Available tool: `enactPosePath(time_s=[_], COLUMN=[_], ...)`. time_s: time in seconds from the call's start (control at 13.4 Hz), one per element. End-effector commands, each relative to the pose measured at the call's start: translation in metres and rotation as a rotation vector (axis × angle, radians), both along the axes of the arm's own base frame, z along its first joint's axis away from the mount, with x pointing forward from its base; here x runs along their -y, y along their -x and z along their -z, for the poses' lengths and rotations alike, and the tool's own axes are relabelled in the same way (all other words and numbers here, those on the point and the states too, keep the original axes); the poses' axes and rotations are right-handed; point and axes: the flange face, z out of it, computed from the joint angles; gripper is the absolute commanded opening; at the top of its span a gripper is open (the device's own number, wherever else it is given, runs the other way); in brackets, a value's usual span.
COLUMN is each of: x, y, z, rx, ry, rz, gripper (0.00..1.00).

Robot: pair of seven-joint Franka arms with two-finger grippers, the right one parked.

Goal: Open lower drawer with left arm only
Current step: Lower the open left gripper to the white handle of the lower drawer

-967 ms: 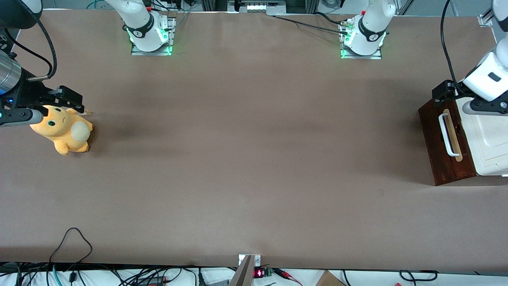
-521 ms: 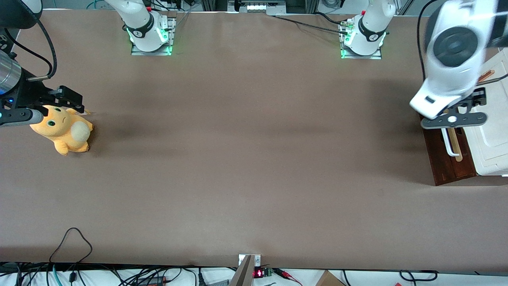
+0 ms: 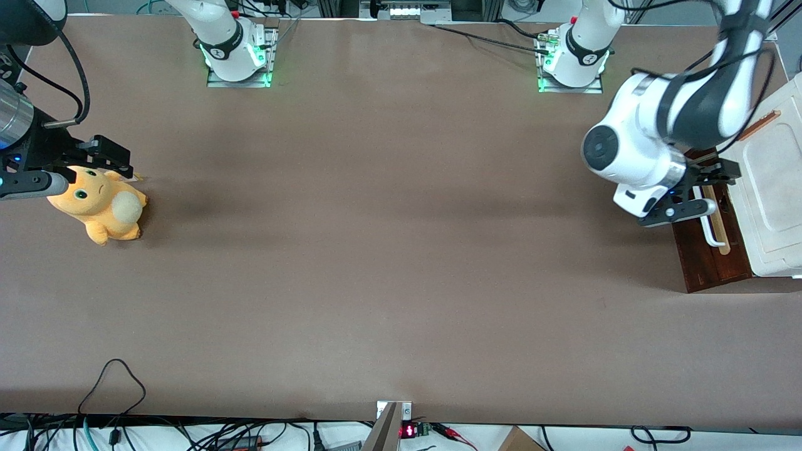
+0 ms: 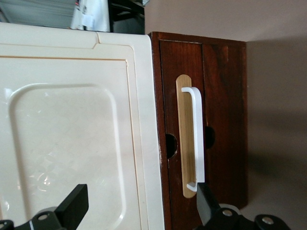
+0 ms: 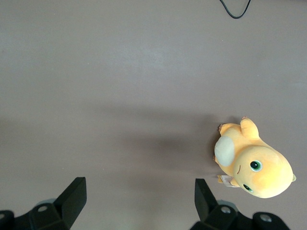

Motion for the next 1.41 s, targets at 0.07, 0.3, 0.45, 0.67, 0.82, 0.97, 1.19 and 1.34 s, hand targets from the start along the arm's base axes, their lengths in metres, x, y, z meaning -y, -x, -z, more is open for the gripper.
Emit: enactPosePath(time_s=[0.07, 0.3, 0.45, 0.67, 0.82, 0.97, 1.19, 1.34], x=[-0.006, -0.007, -0.009, -0.026, -0.047, -0.075, -0.086, -0.085], y=[0.021, 0.026, 0.030, 0.029, 0.027, 0.024, 0.025, 0.025], z=[0.061, 0.100, 0.130, 0.148, 0.156, 0.163, 0.171, 0.172], rx=[0.019, -0.024, 0.002, 0.020, 0.009, 0.006, 0.032, 0.043], ry=[-0.154, -0.192, -0.208, -0.265, -0.300, -0.346, -0.359, -0.357], rz=[0.086, 0.138, 0.134, 0.156, 0.168, 0.176, 0.179, 0.176], gripper=[0.98, 0.98, 0.97, 0.97, 0.97, 0.95, 0.89, 0.83])
